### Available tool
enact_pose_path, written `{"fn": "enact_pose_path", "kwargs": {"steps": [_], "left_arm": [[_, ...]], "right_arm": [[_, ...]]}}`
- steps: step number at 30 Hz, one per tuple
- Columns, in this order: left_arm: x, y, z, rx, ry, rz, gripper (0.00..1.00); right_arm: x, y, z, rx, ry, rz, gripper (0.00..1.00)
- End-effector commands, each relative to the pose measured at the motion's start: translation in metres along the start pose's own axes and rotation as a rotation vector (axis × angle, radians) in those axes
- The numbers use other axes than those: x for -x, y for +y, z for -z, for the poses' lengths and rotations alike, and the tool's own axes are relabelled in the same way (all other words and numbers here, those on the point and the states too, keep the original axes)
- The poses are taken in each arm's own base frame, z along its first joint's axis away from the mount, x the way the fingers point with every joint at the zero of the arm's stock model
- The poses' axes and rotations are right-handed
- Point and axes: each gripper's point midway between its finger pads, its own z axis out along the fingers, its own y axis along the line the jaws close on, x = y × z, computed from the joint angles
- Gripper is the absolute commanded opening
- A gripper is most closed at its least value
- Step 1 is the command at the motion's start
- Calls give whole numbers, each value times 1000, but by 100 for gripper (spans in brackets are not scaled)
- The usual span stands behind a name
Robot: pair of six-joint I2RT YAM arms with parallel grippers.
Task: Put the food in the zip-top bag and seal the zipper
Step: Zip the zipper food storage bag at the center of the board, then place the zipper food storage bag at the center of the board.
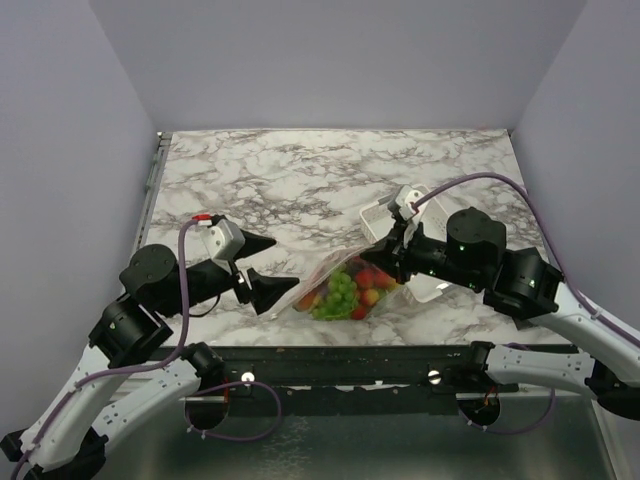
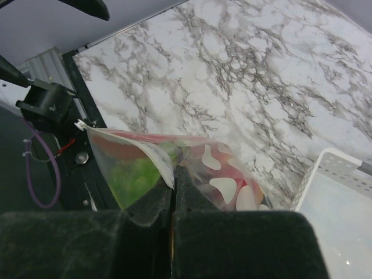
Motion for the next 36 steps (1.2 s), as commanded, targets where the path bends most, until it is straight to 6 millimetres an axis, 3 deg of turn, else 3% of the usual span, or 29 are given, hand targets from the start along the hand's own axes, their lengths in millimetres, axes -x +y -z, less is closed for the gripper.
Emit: {"fn": "enact_pose_path", "kwargs": {"steps": [1,5,11,24,28,30,36], "left_arm": [[10,-10,-12,-84,-22,-17,93],[1,-20,-21,-165,14,-14,97],[-15,-24,-30,-219,72,21,97],[-43,-12,-47,-195,155,45,95],[-52,-8,-50,-181,175,46,83],[-54,-7,-51,-176,180,48,72],[-58,-3,-57,-165,202,56,22]], "right_arm": [[35,18,-1,98,-92,5,1],[39,31,-16,163,-68,-15,1],[45,33,-23,170,-63,-38,1],[65,31,-33,150,-58,-47,1],[68,33,-31,159,-62,-45,1],[68,33,-30,161,-63,-42,1],[62,34,-30,168,-58,-43,1]]}}
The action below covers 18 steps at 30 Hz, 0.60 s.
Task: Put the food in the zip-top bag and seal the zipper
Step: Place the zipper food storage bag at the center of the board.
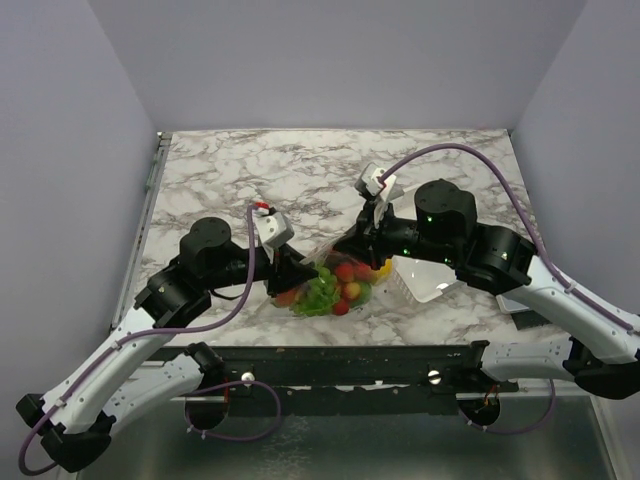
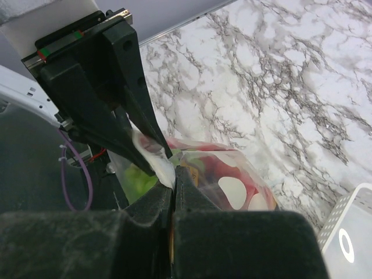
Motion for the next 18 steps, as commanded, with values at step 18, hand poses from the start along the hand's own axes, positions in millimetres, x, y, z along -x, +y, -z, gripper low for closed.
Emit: {"fn": "enact_pose_path", "kwargs": {"steps": [18], "left_arm": [[24,43,-1,233,-40,-24,0]], "right_arm": [[9,-12,21,-78,-101,14,17]]}}
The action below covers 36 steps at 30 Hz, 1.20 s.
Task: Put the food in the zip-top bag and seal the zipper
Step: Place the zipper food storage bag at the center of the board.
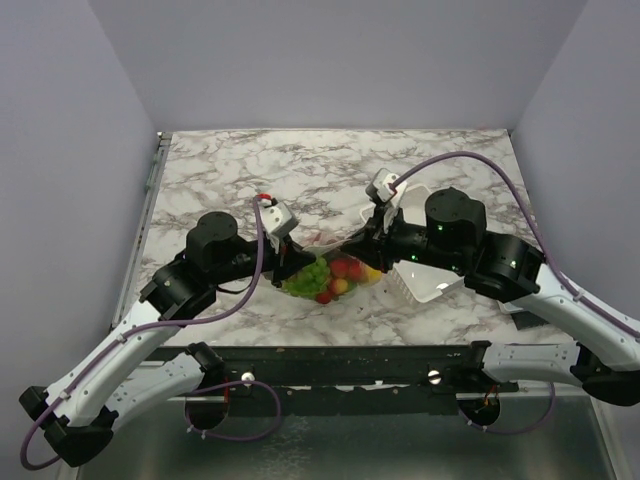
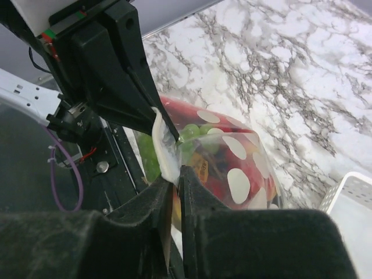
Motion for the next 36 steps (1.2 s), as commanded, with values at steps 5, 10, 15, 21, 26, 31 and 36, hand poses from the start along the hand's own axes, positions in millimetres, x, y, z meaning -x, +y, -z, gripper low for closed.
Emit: {"fn": "enact_pose_path", "kwargs": {"steps": [5,10,15,21,26,31,36], "left_arm": [[35,43,13,269,-88,-35,0],[45,63,17,384,-101,-50,0],[44,91,14,510,-54,-103,0],[39,136,7,707,35,-187,0],[28,175,0,871,136,-275,0],[18,206,-7,994,242,-378,0],[-1,222,-29,1004,319,-409,0]], "right_arm": [[19,-31,27,-193,-121,7,41],[21,-46,45,-282,-161,9,55],[11,-48,49,-289,-152,7,57],[-3,-45,43,-266,-140,12,59],[-11,-40,37,-234,-123,9,60],[-16,-38,38,-219,-115,2,60],[-22,-39,46,-226,-113,-1,60]]}}
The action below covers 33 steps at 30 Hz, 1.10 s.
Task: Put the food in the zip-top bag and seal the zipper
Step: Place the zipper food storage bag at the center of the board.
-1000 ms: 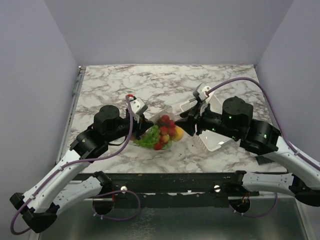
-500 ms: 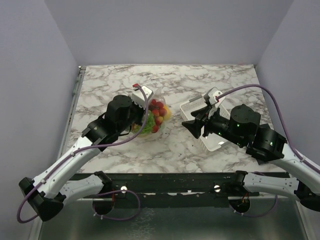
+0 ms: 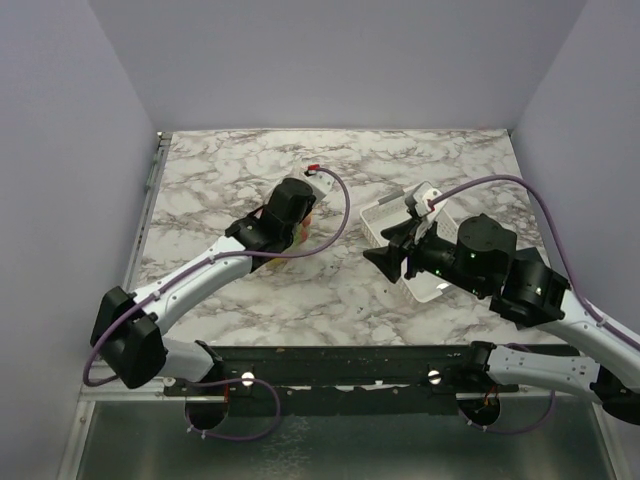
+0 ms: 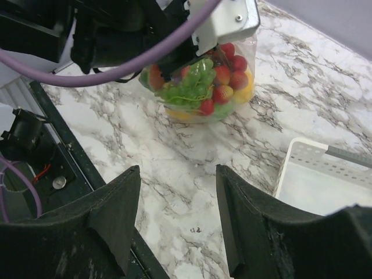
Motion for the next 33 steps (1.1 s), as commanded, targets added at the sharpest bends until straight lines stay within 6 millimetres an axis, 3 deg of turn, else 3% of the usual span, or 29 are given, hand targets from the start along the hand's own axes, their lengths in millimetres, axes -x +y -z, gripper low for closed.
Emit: {"fn": "enact_pose_path", "kwargs": {"steps": [1,7,13,19,26,33], "left_arm": [[34,15,-13,90,-70,8,0],[15,-37,-40,-65,-20,73,0],[1,-101,-44,-210,28,108,0],[-12,-153,-35,-302,71,114,29],[-6,-185,-12,-416,58,209,50],[8,-181,14,-473,-1,323,70]], "right_arm": [[0,2,9,16,-20,-10,60],[-4,-3,14,-4,-20,-14,61],[-6,-7,17,-26,-24,-23,64],[-12,-12,18,-55,-1,-23,68],[-18,-27,22,-139,-7,-51,75],[-27,-48,27,-265,-32,-109,83]]}}
